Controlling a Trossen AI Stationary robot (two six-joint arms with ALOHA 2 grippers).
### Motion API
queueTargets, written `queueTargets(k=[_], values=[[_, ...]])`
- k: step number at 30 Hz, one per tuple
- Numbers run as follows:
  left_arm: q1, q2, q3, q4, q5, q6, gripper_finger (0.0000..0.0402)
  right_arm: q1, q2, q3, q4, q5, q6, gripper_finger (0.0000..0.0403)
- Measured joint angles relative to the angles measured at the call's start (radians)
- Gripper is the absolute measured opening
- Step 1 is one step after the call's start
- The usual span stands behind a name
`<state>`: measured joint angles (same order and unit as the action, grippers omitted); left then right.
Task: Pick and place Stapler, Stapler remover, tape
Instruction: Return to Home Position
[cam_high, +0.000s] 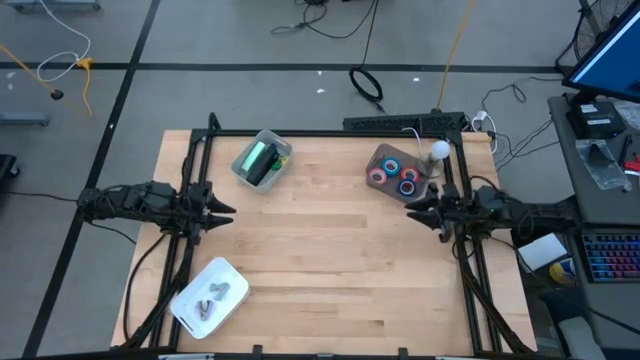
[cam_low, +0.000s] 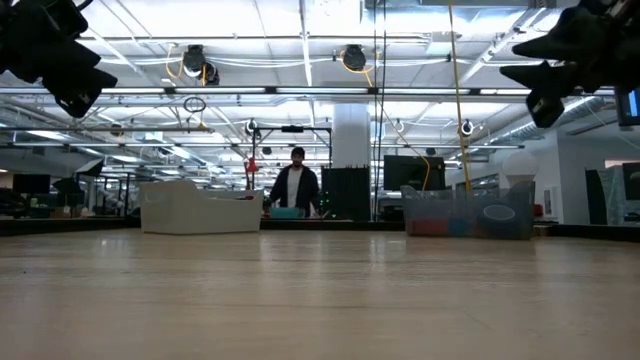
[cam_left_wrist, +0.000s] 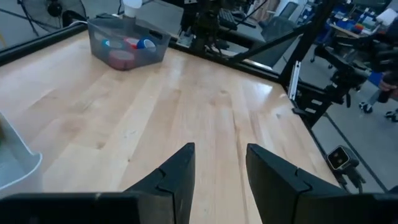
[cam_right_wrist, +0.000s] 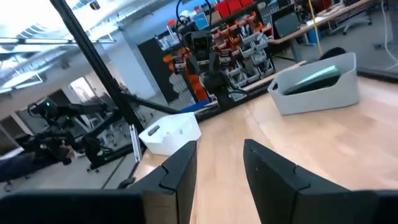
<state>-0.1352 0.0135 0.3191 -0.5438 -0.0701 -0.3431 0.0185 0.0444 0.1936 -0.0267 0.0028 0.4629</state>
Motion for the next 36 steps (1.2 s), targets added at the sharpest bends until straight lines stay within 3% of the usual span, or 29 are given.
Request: queueTargets(k=[9, 26, 32, 36], values=[[0.000, 0.000, -0.005, 0.031, -0.026, 0.058, 0.0145, 0.000, -0.030, 0.028, -0.201, 0.086, -0.025, 0.0125], [0.000, 0.000, -0.062, 0.180, -0.080, 0.132, 0.0145, 0.000, -0.031, -0.065, -0.100, 0.079, -0.004, 0.0125], [0.000, 0.000, -0.189, 0.397, -0.057, 0.236, 0.0145, 0.000, -0.031, -0.067, -0.102, 0.076, -0.003, 0.0125], [0.000, -0.001, -0.242, 0.410, -0.041, 0.205, 0.0145, 0.000, -0.031, -0.067, -0.101, 0.075, 0.000, 0.0125]])
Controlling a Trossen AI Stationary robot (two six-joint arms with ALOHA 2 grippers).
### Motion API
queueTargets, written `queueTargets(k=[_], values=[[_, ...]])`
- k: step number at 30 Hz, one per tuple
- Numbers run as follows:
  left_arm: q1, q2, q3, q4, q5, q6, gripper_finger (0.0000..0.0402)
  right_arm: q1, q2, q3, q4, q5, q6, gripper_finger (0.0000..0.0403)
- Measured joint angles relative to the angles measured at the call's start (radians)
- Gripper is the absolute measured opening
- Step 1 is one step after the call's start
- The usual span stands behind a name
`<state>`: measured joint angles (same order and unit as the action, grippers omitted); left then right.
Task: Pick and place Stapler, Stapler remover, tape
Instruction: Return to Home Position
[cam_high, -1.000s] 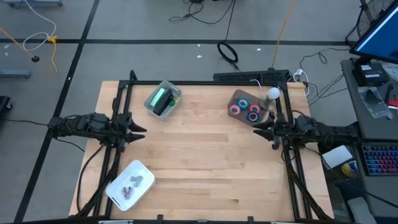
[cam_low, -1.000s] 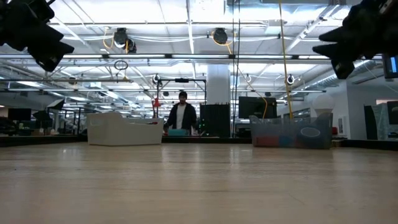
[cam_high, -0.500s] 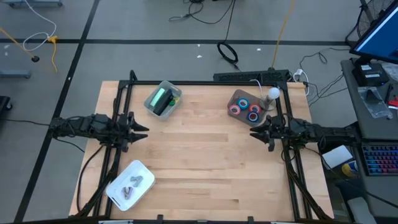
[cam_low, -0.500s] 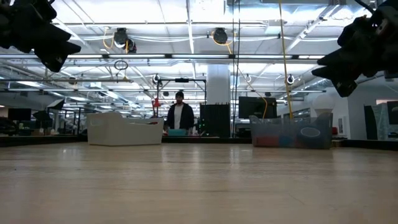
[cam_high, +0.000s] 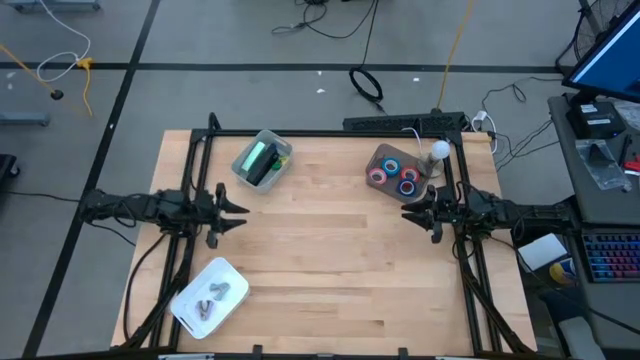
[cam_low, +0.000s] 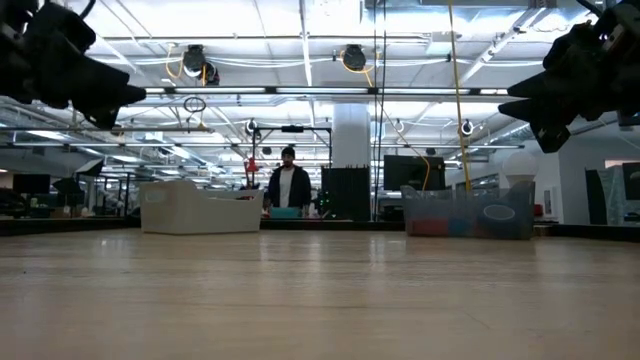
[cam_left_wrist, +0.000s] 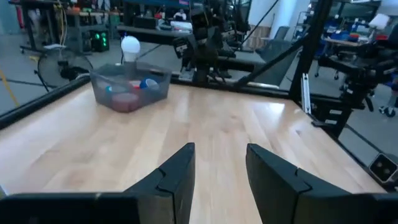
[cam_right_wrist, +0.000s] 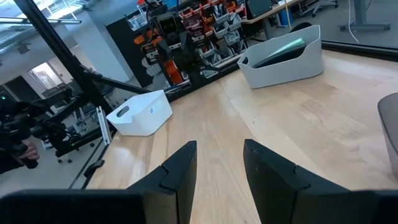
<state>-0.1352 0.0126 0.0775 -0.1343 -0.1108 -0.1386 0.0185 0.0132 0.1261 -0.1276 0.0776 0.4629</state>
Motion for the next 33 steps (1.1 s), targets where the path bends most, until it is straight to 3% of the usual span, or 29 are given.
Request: queueTargets(k=[16, 33], values=[[0.000, 0.004, -0.013, 0.018, 0.024, 0.055, 0.0145, 0.000, 0.000, -0.002, -0.010, 0.001, -0.006, 0.0125], [0.000, 0.009, -0.016, 0.030, 0.024, -0.152, 0.0145, 0.000, 0.000, -0.006, 0.041, 0.001, -0.127, 0.0125]])
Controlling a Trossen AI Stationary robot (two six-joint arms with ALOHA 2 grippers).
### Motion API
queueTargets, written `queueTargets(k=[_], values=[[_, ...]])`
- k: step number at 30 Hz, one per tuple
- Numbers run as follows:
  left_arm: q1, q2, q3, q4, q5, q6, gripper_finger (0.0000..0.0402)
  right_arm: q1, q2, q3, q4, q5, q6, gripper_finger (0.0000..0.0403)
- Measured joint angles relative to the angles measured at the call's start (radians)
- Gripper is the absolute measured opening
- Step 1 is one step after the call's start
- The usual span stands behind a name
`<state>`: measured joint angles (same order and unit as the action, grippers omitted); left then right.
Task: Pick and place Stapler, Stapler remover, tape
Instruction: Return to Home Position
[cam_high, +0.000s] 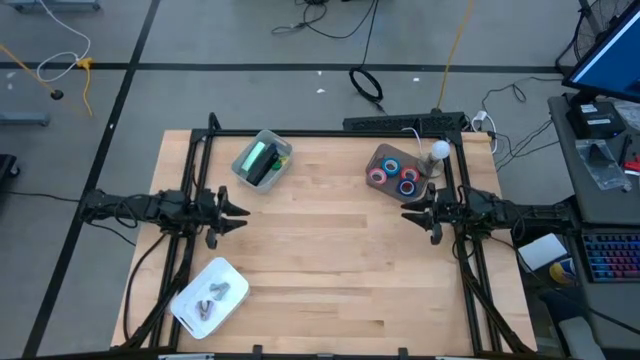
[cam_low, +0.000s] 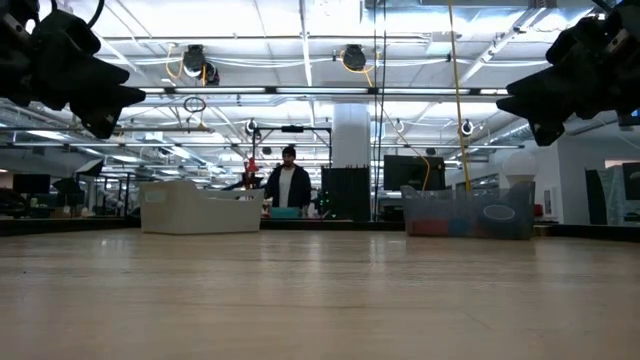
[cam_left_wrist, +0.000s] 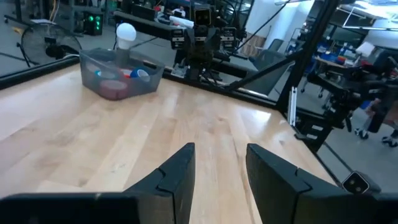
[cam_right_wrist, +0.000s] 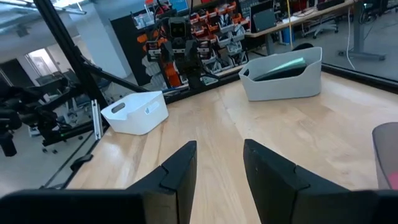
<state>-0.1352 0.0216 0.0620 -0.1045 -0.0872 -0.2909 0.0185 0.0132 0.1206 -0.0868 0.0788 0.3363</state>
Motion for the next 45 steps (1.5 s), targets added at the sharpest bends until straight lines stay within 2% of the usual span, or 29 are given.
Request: queueTargets(k=[45], values=[[0.000, 0.000, 0.000, 0.002, 0.000, -0.001, 0.0145, 0.000, 0.000, 0.002, 0.053, -0.001, -0.008, 0.0126]])
